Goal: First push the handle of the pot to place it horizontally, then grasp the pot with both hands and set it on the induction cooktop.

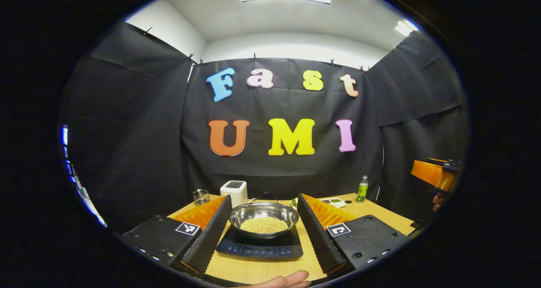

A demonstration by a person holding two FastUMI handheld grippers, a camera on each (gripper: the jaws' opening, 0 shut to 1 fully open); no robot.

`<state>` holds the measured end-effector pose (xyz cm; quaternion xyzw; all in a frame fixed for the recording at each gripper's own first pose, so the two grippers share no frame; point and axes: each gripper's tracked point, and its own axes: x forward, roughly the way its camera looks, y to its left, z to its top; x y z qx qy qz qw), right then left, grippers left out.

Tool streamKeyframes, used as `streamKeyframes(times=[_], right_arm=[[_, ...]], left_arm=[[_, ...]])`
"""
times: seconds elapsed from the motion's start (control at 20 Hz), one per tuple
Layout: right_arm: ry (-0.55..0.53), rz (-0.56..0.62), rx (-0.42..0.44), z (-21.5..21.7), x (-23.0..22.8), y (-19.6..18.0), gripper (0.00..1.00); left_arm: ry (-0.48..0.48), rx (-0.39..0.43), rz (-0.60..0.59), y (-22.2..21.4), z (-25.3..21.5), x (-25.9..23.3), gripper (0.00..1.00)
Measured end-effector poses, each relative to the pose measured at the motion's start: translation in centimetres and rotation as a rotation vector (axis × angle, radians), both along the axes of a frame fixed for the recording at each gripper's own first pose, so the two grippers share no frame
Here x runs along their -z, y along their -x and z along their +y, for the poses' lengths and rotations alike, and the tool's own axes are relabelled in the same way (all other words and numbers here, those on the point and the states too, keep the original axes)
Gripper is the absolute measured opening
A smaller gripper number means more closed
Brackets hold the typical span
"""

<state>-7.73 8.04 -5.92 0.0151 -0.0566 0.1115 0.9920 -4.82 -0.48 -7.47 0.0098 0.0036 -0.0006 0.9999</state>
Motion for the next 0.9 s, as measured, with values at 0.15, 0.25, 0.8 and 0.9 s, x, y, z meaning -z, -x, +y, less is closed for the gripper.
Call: streamKeyframes(times=[0.15, 0.25, 0.8, 0.9], right_arm=[[0.033, -0.013, -0.002, 0.4, 0.2, 0.5, 0.95], [0.042, -0.021, -0.003, 0.5, 0.1, 0.9, 0.98], [0.041, -0.059, 0.016, -1.0, -0.6, 1.8, 0.95], [0.037, -0.064, 0.018, -1.1, -0.7, 1.8, 0.95]], left_arm=[[0.019, 0.021, -0.019, 0.4, -0.5, -0.6, 0.93], [0.019, 0.032, -0.013, 0.6, -0.8, -0.5, 0.93], [-0.007, 0.081, -0.046, 2.4, -3.3, -2.1, 0.93], [-0.018, 0.075, -0.045, 2.4, -3.2, -2.3, 0.93]])
